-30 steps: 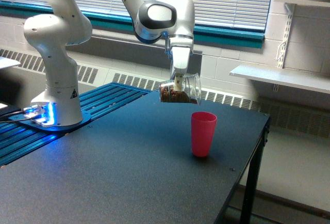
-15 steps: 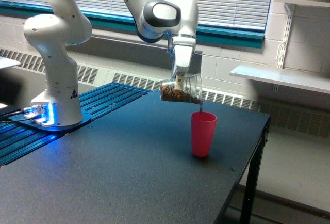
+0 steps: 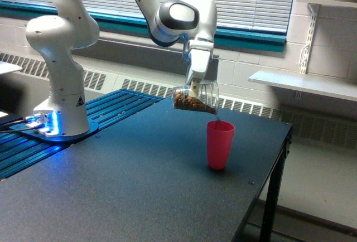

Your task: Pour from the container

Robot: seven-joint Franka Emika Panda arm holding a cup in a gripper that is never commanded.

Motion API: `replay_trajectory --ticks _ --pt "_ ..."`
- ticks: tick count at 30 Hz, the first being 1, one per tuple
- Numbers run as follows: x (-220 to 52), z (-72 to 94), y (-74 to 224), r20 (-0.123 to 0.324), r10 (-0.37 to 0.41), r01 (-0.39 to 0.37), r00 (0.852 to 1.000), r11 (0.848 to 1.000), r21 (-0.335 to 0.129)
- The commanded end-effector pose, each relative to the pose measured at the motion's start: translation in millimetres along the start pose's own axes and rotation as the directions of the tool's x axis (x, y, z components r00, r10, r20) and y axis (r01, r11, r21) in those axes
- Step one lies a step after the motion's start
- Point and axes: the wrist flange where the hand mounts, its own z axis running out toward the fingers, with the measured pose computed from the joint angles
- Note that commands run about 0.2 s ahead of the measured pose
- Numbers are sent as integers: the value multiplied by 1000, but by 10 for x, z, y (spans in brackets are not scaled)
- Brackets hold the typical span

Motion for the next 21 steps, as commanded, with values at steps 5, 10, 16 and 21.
replay_trajectory --ticks 5,10,16,21 --pt "69 -89 -79 -21 -16 15 1000 1000 -28" --pt "81 -103 -99 -25 -35 34 999 999 -42" --pt "67 -92 -101 -21 -46 45 999 998 -53" --pt "56 -97 -100 -21 -58 57 998 996 -70"
